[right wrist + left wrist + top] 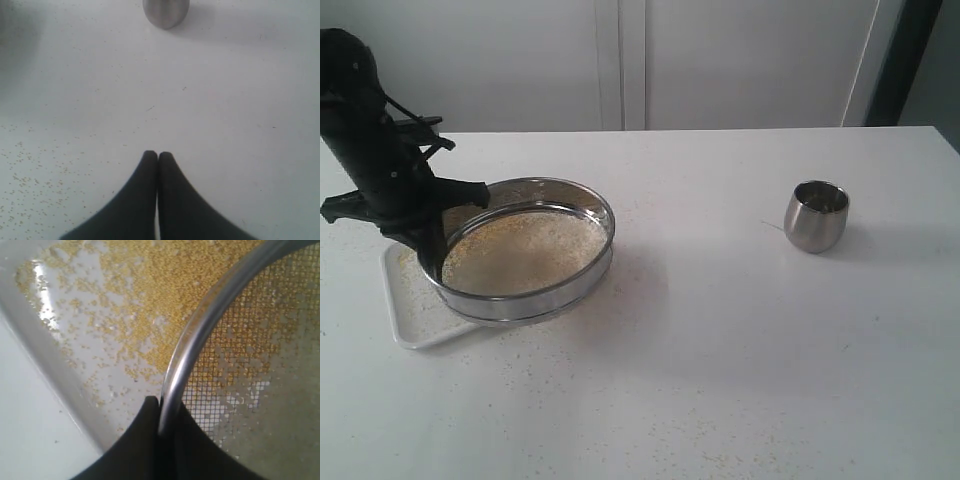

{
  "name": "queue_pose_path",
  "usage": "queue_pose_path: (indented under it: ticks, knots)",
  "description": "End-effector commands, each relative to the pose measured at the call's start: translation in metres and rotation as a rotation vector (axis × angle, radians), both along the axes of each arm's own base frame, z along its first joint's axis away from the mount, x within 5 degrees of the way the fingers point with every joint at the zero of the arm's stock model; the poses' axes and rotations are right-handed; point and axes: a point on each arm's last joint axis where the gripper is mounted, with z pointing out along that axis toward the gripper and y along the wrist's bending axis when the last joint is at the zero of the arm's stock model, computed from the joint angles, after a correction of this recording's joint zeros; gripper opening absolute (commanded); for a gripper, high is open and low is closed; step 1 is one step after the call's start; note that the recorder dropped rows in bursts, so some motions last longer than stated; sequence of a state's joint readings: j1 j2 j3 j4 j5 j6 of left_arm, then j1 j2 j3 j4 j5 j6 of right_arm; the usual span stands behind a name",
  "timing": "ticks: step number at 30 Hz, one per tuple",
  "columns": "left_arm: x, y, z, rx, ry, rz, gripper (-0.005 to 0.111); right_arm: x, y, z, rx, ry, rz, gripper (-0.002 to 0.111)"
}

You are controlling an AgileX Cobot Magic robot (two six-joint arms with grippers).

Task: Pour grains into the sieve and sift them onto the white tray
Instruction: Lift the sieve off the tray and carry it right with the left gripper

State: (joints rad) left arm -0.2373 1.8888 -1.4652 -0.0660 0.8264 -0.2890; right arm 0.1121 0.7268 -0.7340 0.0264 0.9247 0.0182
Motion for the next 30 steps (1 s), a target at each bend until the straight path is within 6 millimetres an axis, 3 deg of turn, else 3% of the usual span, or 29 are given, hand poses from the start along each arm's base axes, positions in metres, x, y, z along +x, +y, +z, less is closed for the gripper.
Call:
queue_pose_path:
  ticks: [1,17,30]
  knots:
    - [-0.007,-0.017,0.012,-0.043,-0.022,-0.027,0.0,-0.001,0.0,-0.001,0.007,-0.005,-0.006,0.0]
    - [-0.035,-0.104,0.013,-0.085,-0.131,-0.24,0.0,-0.001,0.0,-0.001,0.007,-0.005,-0.006,0.0]
    - [-0.038,-0.154,-0.005,-0.113,-0.132,-0.291,0.0,-0.001,0.0,-0.001,0.007,-0.005,-0.006,0.0]
